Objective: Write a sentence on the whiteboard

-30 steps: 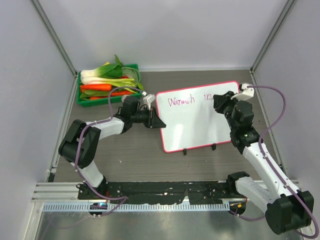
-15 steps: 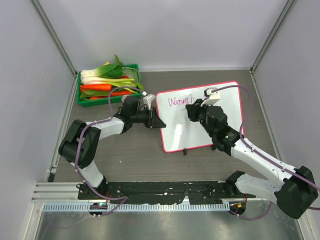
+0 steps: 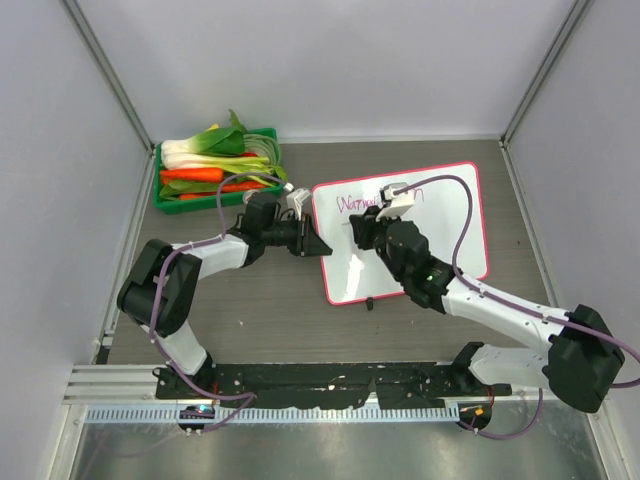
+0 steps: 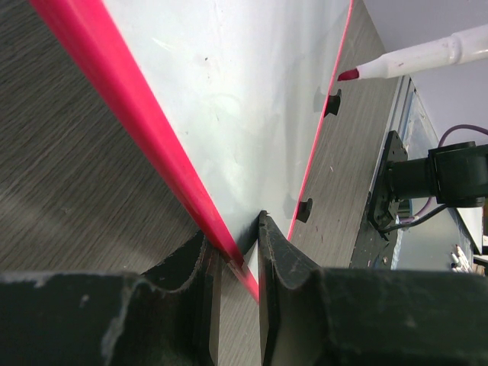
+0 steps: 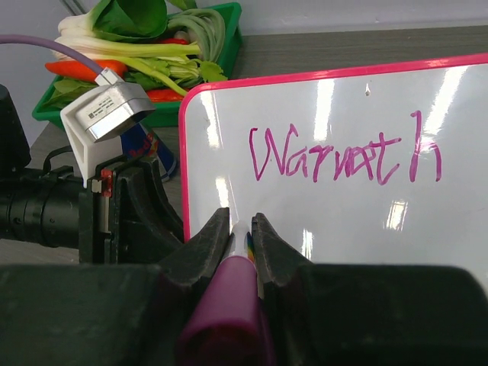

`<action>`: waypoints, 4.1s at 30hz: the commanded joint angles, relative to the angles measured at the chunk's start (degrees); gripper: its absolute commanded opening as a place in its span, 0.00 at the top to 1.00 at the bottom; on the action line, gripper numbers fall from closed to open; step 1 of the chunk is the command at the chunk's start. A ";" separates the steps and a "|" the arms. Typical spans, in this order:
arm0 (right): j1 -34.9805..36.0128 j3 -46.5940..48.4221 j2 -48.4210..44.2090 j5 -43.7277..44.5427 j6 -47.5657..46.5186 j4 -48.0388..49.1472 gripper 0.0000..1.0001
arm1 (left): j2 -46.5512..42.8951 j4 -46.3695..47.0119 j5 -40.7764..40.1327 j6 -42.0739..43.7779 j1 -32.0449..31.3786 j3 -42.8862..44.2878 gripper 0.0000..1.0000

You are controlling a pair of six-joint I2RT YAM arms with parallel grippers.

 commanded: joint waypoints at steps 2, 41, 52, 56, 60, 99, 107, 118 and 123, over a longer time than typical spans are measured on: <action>0.63 1.17 1.24 3.69 -1.14 4.63 0.99 | 2.46 -5.66 -5.49 7.20 -1.49 -0.41 1.00; 0.71 0.21 4.41 3.69 -1.05 3.14 0.99 | 2.55 -5.92 -5.40 7.55 -1.49 -0.32 1.00; 0.63 -0.94 3.35 2.64 -1.05 1.74 0.99 | 2.46 -6.01 -5.57 7.55 -1.49 -0.32 1.00; 0.63 -1.64 2.74 2.55 -0.88 1.03 0.99 | 2.46 -6.10 -5.57 7.55 -1.49 -0.23 1.00; 0.63 -2.69 2.39 2.29 -0.70 0.86 0.99 | 2.37 -6.10 -5.66 7.55 -1.49 -0.32 1.00; 0.72 -0.16 0.62 -2.81 1.59 2.00 0.99 | 2.46 -6.18 -5.49 7.73 -1.58 -0.23 1.00; -0.07 0.91 3.97 -1.05 0.36 1.30 0.99 | 2.46 -6.27 -5.49 7.73 -1.67 -0.23 1.00; -1.65 -0.76 2.12 2.02 -0.44 -1.08 0.98 | 2.46 -6.27 -5.57 7.73 -1.67 -0.14 1.00; -2.71 -1.20 0.81 2.64 -0.70 -1.78 0.99 | 2.55 -6.27 -5.49 7.73 -1.67 -0.14 1.00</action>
